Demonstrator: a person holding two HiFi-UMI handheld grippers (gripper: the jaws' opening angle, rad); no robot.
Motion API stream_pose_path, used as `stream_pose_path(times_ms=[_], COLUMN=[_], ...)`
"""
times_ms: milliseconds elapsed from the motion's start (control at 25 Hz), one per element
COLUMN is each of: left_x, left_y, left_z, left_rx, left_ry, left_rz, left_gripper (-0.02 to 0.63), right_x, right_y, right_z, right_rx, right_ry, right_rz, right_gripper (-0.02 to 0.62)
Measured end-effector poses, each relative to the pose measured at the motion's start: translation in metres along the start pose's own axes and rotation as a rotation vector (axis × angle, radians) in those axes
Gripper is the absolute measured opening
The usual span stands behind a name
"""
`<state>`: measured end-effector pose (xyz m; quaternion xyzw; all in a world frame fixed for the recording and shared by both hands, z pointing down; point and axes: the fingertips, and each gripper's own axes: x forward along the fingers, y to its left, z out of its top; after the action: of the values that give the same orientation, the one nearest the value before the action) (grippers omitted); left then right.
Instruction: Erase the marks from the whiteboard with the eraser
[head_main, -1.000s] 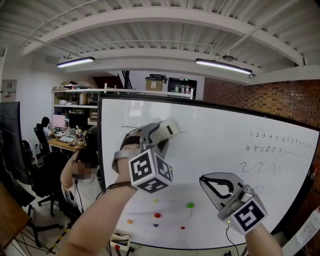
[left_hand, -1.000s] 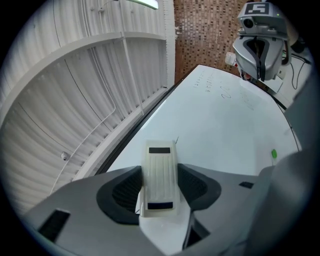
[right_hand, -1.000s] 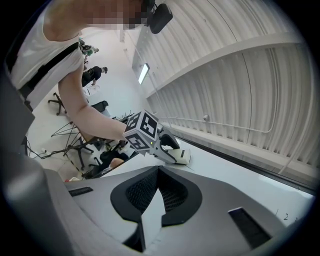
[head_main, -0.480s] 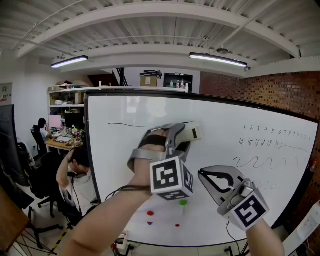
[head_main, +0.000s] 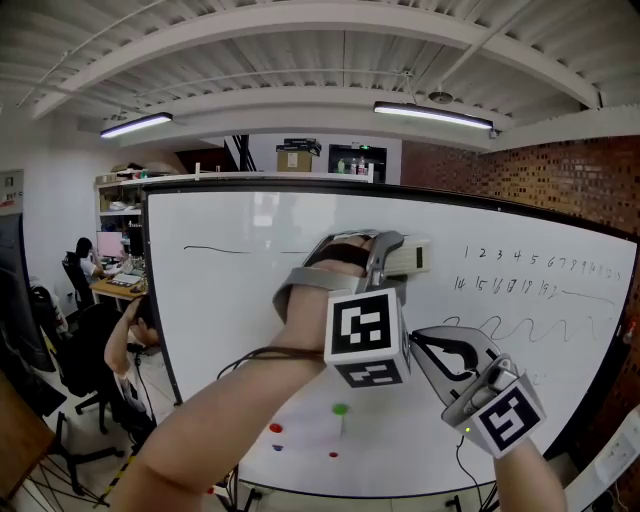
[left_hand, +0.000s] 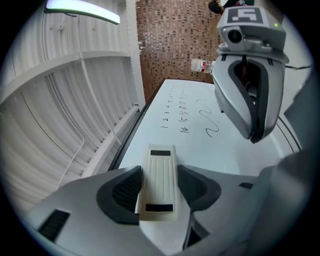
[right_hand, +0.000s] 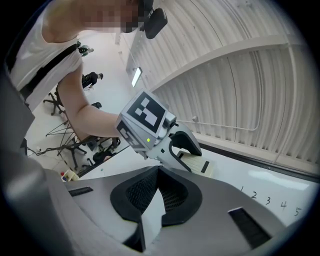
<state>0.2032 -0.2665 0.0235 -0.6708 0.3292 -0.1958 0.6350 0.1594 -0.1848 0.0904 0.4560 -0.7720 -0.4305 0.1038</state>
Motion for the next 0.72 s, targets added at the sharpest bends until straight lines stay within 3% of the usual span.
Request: stream_pose_path(times_ms=[160,320,400,480,600,720], left_x=[-0.006,-0.003,-0.007,-0.012,-0.011,-0.001], left_y=[0.003,0.002,-0.013,-0.011,0.0,0.0], left_z=[0.0,-0.016,-0.029,-0.041,-0.041,-0.027], left_rx=[-0.14,-0.141,-0.167,-0.196,-0.113,-0.015], left_ry=[-0.038,0.005,0.037,0.063,0.079,0.061], left_rz=[-0.025,-0.017,-0.053,-0.038,0.039,0.062], left_gripper=[0.244,0.245,0.247,0.249,0.244,0.244], right_x=[-0.005,-0.002,-0.005,-0.001,0.009,0.014], right_y=[-0.008,-0.027,-0.022,-0.017,-0.016,-0.015], right_z=[-0.015,-0.024,-0.028,-0.022,-0.012,-0.01], right_rx=[0.025,0.013,0.008,-0.021,-0.059,-0.092], right_ry=[0.02,0.017,0.032,0.01,-0.03,-0.027], right_rz=[-0.013,-0.031,-0.012,0.013,0.022,0.017], right_gripper=[0.014,0.014,0.014,0.014,0.014,0.014])
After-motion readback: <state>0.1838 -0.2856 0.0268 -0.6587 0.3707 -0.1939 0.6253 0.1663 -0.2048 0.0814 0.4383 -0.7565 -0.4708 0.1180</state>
